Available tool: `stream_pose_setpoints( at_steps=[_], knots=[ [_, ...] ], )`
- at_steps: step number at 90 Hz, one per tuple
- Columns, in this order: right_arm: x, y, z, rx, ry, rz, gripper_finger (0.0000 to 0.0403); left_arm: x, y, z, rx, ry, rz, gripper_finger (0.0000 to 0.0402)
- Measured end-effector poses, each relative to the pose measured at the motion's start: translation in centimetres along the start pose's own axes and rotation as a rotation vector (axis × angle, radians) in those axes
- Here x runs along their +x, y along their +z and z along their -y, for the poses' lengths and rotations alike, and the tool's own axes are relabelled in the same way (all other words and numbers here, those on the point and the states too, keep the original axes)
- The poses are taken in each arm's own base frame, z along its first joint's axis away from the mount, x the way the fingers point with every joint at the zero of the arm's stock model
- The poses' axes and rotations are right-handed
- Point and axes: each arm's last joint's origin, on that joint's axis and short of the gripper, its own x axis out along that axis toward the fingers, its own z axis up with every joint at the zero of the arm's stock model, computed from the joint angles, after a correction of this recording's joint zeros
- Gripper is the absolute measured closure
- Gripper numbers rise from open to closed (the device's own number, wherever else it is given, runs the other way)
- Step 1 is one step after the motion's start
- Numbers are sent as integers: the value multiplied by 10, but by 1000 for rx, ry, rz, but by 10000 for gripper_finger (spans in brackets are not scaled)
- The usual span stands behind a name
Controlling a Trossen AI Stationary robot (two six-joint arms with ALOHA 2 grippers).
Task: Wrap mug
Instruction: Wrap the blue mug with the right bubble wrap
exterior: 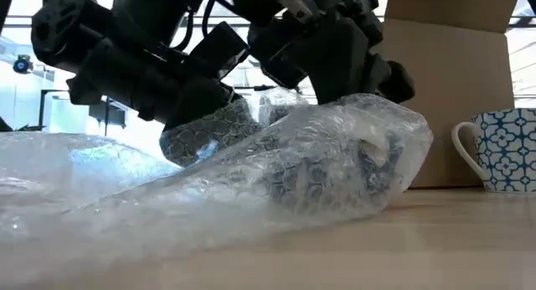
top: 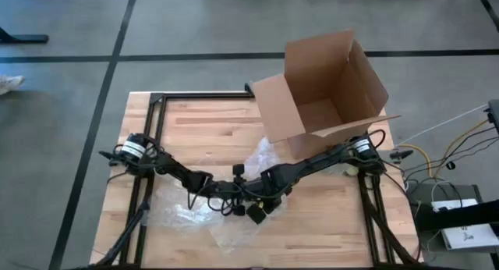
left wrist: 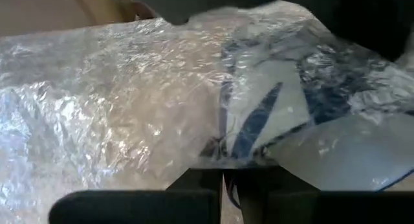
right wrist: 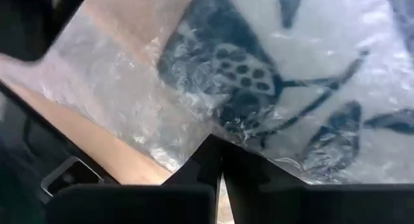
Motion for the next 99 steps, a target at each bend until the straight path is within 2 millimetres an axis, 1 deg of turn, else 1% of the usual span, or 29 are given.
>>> stream_pose_setpoints(
  at_steps=[17, 24, 34, 44, 59, 67, 86, 94, 99],
  knots=[
    [-1, -1, 1, -153, -10, -15, 403, 0, -1, 1, 9, 0, -2, 397],
    [-5, -1, -2, -302, -8, 20, 403, 1, 0, 0, -8, -17, 1, 397],
    [-5, -2, -2, -425, -7, 14, 403, 0, 0, 0, -9, -16, 2, 397],
    [-8, -1, -2, -474, -7, 14, 403, 0, 0, 0, -11, -15, 1, 397],
    [-11, 1, -4, -485, 0, 21, 403, 0, 0, 1, -10, -14, 2, 397],
    [-14, -1, -6, -564, 0, 23, 403, 0, 0, 1, -9, -13, 3, 397],
    [-29, -6, -10, -800, 7, 34, 403, 0, 0, 0, -8, -13, 2, 397],
    [-34, -8, -9, -843, -8, 11, 403, 0, 0, 0, -8, -13, 3, 397],
    [-37, -9, -8, -838, -21, -12, 403, 0, 0, 0, -8, -13, 3, 397]
  ],
)
